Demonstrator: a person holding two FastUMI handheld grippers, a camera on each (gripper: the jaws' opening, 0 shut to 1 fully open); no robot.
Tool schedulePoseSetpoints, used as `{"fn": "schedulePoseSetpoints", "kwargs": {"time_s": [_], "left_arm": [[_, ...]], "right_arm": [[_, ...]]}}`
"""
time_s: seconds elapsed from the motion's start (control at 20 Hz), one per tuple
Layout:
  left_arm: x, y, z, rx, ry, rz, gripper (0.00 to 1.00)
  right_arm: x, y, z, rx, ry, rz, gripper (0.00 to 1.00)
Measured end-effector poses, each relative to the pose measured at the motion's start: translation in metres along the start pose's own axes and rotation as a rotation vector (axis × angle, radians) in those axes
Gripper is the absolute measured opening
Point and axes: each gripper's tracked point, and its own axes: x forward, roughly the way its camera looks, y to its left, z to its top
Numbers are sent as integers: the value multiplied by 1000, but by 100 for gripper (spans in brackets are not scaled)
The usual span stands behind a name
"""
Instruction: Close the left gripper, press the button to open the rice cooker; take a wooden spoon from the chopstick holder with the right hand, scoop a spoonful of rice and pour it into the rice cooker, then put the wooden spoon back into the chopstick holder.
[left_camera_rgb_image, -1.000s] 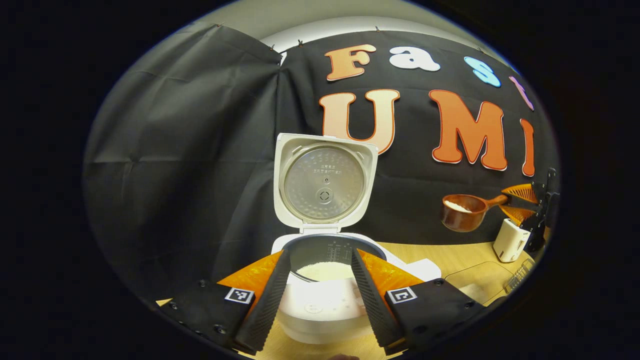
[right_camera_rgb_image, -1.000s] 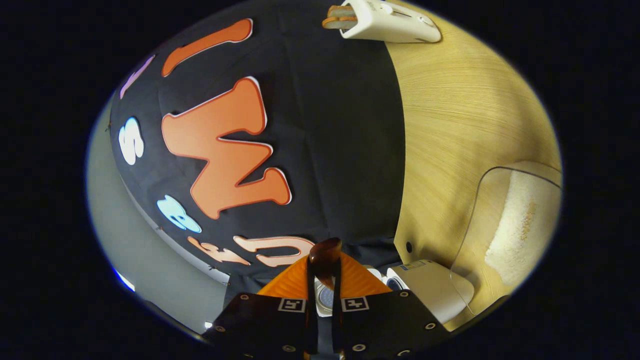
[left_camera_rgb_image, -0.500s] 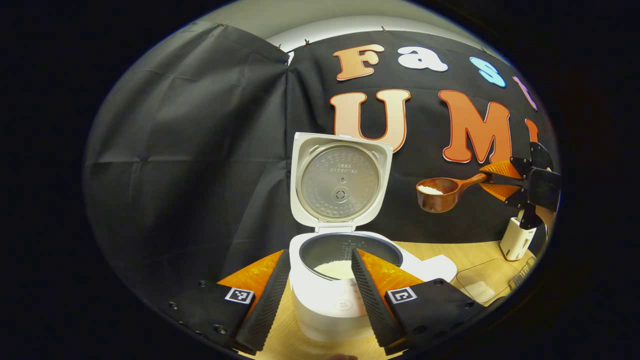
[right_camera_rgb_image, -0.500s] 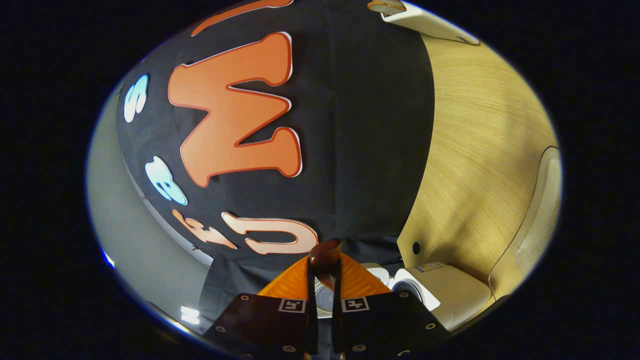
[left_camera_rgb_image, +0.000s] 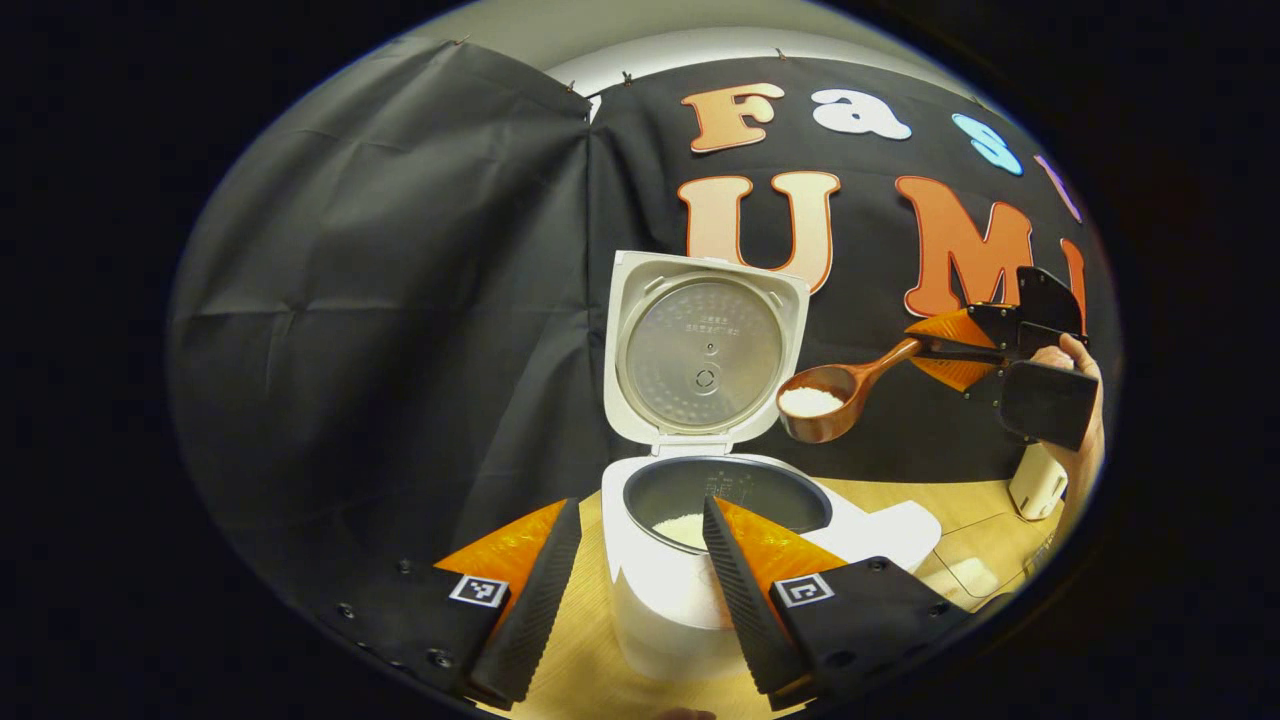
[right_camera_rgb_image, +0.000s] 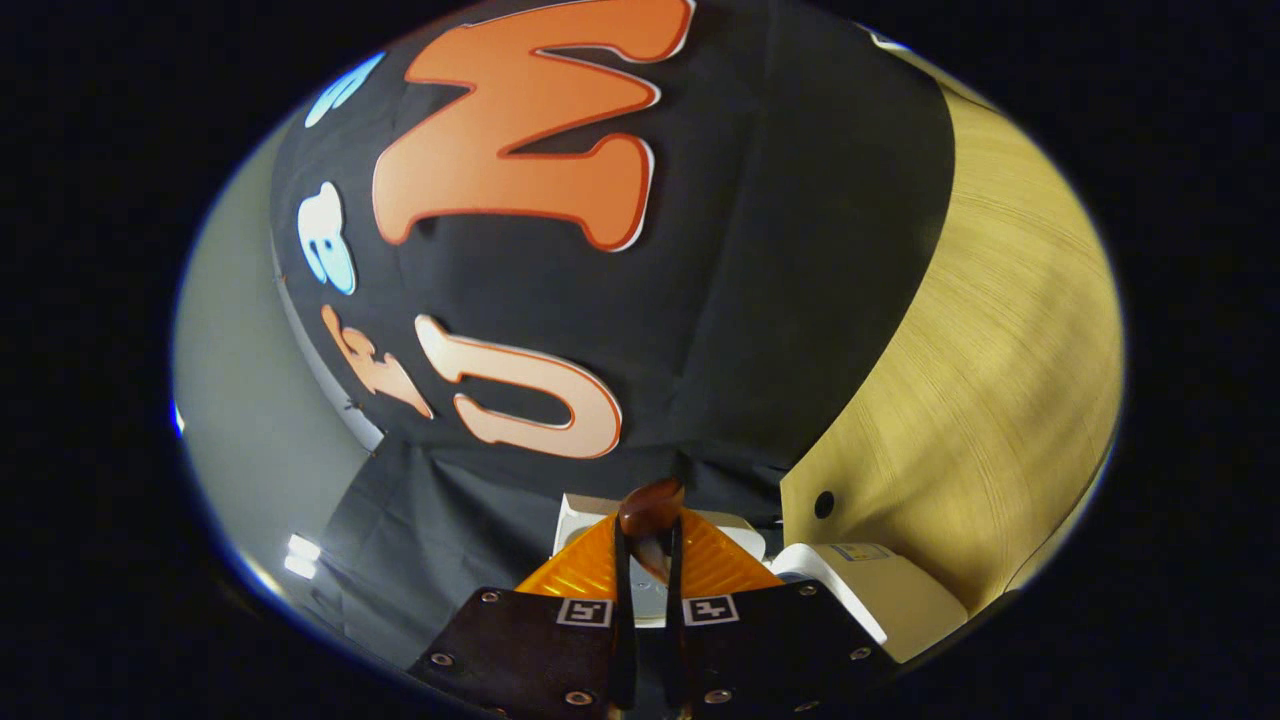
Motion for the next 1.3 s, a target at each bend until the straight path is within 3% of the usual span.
{"fn": "schedulePoseSetpoints", "kwargs": {"time_s": [0.4, 0.9, 1.3], "left_arm": [[4, 13, -5, -14, 5, 9, 81], [2, 25, 1, 8, 4, 23, 81], [-6, 28, 13, 33, -30, 17, 81]], "right_arm": [[20, 11, -32, -300, 3, 64, 11], [14, 61, -59, -639, -17, 185, 11], [-8, 97, -85, -893, -21, 351, 11]]}}
